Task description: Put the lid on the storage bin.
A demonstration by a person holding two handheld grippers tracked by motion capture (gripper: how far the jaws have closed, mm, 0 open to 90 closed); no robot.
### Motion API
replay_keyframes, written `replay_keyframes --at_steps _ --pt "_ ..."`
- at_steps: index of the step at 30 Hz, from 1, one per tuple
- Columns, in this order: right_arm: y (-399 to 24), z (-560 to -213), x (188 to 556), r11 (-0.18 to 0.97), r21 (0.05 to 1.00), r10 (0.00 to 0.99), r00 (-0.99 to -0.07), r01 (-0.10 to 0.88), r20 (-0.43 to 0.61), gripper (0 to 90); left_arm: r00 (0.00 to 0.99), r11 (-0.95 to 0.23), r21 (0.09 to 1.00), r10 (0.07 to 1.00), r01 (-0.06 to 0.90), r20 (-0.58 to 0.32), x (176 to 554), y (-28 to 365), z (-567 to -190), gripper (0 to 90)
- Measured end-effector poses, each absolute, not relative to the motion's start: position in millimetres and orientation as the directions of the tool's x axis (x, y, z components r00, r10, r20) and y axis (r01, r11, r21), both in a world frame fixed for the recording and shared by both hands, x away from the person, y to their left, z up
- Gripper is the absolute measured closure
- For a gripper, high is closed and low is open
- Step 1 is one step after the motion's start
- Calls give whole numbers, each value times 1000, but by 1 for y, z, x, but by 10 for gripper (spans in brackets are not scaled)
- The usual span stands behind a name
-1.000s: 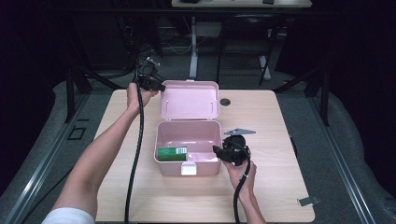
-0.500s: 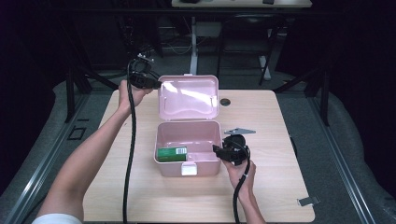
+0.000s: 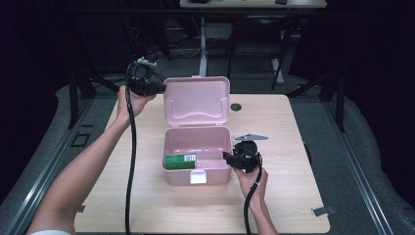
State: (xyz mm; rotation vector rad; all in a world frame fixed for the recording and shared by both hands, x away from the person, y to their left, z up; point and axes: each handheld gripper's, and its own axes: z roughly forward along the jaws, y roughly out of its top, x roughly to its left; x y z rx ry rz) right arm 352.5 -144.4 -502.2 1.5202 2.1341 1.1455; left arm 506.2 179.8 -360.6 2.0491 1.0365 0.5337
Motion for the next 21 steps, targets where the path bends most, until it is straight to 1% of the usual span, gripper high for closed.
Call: replay_keyframes --at_steps 5,8,12,13,14,15,16,17,18,21 --pt "-144 -502 353 135 734 890 -407 666 206 623 595 -374 802 803 465 30 494 181 -356 813" --pt "-144 -502 352 132 735 891 -405 665 206 624 596 -390 810 800 438 64 484 180 -355 811" --pt "-144 -502 353 137 734 890 -408 665 204 624 606 -370 826 794 425 44 475 184 -354 812" --pt "-144 -502 353 138 736 890 -408 663 201 623 609 -375 826 791 421 49 472 185 -353 818" --pt "-144 -502 353 139 735 891 -408 663 200 620 611 -392 823 789 410 72 469 185 -353 838" --pt "-143 -502 353 142 735 890 -410 663 198 617 615 -408 817 784 407 85 466 184 -355 851" --pt "-143 -502 353 143 737 890 -411 661 196 615 645 -417 813 761 407 67 464 184 -357 876" --pt "-144 -502 353 145 736 889 -413 662 197 621 655 -423 809 753 409 63 461 181 -361 875" --pt "-144 -502 353 145 734 887 -416 663 201 615 658 -455 800 746 390 104 456 174 -365 874" --pt "-144 -503 353 142 734 886 -415 664 204 614 660 -447 798 746 404 83 459 173 -373 868"
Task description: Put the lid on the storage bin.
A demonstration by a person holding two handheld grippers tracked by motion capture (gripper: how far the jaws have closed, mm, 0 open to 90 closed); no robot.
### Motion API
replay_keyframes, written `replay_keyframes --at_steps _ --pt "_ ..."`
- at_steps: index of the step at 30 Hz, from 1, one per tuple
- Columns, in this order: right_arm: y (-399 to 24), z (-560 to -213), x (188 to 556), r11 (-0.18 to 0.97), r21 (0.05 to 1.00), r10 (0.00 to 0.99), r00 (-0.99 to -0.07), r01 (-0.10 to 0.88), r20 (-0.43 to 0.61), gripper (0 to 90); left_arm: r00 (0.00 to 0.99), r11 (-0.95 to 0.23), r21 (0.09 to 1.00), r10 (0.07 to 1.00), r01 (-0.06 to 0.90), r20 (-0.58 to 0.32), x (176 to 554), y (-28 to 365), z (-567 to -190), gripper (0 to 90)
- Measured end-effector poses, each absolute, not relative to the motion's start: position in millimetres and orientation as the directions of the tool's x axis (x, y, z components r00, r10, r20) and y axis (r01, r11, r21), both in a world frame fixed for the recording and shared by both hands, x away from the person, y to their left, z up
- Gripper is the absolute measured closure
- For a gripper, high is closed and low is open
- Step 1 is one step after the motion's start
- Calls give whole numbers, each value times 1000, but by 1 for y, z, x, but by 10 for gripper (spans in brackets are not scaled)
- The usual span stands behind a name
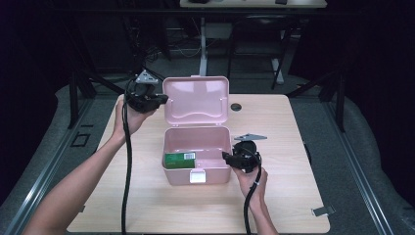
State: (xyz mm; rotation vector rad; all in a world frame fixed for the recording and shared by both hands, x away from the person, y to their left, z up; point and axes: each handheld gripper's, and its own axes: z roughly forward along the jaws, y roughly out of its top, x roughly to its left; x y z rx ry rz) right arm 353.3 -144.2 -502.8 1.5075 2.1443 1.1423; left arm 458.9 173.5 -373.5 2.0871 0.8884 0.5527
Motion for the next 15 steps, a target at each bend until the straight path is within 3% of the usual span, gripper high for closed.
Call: replay_keyframes --at_steps 8,13,15 --pt "-144 -502 354 143 721 887 -412 678 211 628 587 -377 750 810 544 -18 498 194 -399 789" --pt "-143 -502 355 146 722 889 -410 677 205 633 535 -314 687 835 655 -129 532 192 -414 599" --pt "-143 -502 354 141 719 890 -406 680 209 632 511 -319 661 852 679 -113 543 186 -419 529"
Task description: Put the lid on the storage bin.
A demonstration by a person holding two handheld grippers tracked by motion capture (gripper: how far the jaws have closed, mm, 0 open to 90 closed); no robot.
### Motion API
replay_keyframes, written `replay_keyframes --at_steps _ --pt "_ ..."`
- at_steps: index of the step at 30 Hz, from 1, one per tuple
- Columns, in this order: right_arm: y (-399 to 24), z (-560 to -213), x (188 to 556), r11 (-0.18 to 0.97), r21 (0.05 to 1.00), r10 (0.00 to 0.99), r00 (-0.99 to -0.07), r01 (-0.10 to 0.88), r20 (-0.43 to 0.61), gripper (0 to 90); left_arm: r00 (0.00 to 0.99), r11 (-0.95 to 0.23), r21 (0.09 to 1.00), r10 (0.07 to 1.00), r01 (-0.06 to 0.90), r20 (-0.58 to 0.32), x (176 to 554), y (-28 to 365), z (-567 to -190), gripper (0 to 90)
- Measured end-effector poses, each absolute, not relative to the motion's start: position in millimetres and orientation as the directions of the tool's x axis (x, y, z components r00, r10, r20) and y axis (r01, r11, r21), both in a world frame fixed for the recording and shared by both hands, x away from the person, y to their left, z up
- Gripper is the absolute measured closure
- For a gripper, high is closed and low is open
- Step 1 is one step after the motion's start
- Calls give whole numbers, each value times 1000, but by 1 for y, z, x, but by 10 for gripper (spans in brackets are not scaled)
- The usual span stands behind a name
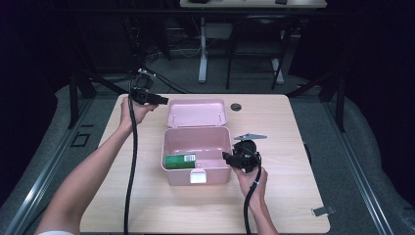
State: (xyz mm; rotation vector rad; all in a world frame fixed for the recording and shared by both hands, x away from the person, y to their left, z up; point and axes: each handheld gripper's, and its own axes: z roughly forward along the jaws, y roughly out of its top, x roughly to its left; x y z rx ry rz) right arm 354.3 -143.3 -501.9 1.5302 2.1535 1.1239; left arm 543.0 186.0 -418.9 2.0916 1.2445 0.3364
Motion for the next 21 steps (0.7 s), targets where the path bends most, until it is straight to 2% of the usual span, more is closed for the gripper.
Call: replay_keyframes --at_steps 4,6,10,21 --pt "-143 -502 354 135 722 889 -405 679 214 633 477 -307 615 869 726 -129 563 177 -432 464" --pt "-143 -502 354 134 722 889 -405 678 215 633 454 -315 596 886 739 -94 572 170 -441 455" --pt "-144 -503 354 137 726 887 -410 674 213 632 422 -292 568 900 769 -110 584 168 -455 458" --pt "-144 -503 354 135 729 886 -411 671 215 630 403 -285 546 909 788 -107 601 163 -476 654"
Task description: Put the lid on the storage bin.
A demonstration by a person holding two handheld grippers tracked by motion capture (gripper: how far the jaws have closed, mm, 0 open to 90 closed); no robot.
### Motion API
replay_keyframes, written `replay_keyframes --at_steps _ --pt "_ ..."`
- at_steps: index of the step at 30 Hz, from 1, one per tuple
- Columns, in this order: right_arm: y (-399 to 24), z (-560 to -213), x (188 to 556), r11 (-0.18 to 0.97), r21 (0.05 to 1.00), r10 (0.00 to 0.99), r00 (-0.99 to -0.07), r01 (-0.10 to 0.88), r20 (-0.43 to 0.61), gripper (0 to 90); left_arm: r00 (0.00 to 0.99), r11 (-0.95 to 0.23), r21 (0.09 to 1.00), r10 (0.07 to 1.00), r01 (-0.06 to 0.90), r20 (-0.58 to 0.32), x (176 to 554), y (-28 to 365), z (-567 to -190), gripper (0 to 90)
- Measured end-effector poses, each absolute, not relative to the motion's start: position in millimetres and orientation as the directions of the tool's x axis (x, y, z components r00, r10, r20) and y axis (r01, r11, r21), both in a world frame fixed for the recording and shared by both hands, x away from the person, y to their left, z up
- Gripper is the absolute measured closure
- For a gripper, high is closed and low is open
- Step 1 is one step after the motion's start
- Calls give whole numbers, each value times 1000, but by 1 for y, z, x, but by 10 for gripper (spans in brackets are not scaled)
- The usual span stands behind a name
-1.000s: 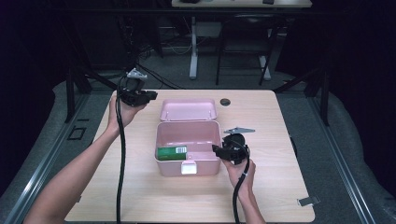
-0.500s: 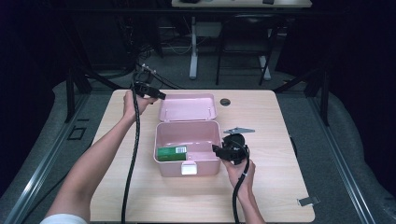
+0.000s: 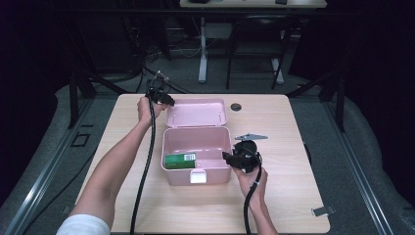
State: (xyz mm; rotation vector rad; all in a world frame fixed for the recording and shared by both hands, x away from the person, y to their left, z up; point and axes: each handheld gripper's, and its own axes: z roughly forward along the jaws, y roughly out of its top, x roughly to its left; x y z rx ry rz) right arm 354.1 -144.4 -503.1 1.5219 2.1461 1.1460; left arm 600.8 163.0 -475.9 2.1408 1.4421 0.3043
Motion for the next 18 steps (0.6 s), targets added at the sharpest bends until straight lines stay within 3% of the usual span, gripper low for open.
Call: replay_keyframes --at_steps 7,18 --pt "-145 -503 354 126 730 885 -408 672 223 632 403 -291 526 909 799 -110 604 160 -481 792" --pt "-144 -504 353 124 732 887 -405 670 222 633 425 -310 576 902 756 -72 596 160 -465 806"
